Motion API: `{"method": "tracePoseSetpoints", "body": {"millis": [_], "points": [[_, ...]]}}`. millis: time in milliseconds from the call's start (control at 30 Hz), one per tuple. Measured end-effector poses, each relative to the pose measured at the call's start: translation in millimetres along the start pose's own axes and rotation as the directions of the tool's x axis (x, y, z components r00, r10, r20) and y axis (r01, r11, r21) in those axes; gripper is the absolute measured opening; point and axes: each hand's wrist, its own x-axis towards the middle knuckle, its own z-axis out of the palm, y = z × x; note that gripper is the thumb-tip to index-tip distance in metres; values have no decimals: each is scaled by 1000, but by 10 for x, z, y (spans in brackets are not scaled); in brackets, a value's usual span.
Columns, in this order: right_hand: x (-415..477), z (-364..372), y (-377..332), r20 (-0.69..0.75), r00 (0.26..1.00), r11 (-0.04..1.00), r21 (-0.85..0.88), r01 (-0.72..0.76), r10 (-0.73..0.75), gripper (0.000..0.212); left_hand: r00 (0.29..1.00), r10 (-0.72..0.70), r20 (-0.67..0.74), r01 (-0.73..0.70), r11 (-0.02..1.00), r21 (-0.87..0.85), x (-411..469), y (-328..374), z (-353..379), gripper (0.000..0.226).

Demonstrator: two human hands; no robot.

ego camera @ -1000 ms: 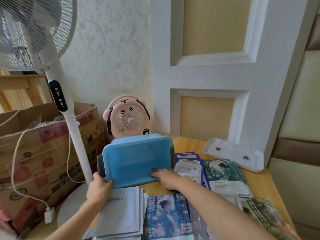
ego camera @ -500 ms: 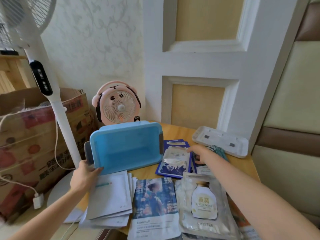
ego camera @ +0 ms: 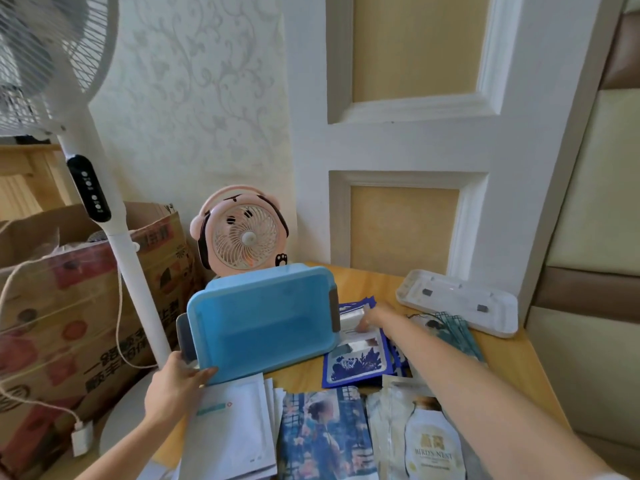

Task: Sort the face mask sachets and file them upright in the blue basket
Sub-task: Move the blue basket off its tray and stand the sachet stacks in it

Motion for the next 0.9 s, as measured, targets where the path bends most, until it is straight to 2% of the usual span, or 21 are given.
{"method": "tracePoseSetpoints", "body": {"millis": [67,167,233,333,467,600,733,800,900], "points": [[49,29,8,-77,997,997,-79,19,-25,73,1000,-11,0,11,1000,2,14,-1,2,42],[202,50,16,-46,999,998,-62,-4,1,83,1000,5,-16,-5,1000,22,-1,8,13,41],[260,0,22,-51,999,999,-49,-19,17,72,999,34,-24,-33,999,41,2,1,27,41],[285,-95,31,9,999,995,90,-45,44,54,997,72,-32,-71,996,52,20,-10,56,44],[315,-144,55,90,994,976,203,-84,66,56,994,102,-47,-99,993,57,34,11,74,47],[192,-166,62,141,989,969,240,-67,34,68,994,106,-39,-104,994,45,53,-3,70,48],[120,-91,54,116,993,992,129,4,-19,66,994,107,-32,-106,993,48,68,-7,69,50],[144,-84,32,71,997,996,83,9,-15,76,993,114,-35,-112,992,60,66,3,65,50],[98,-84,42,57,998,992,124,21,-28,68,993,113,-31,-111,991,72,67,16,56,51]]}}
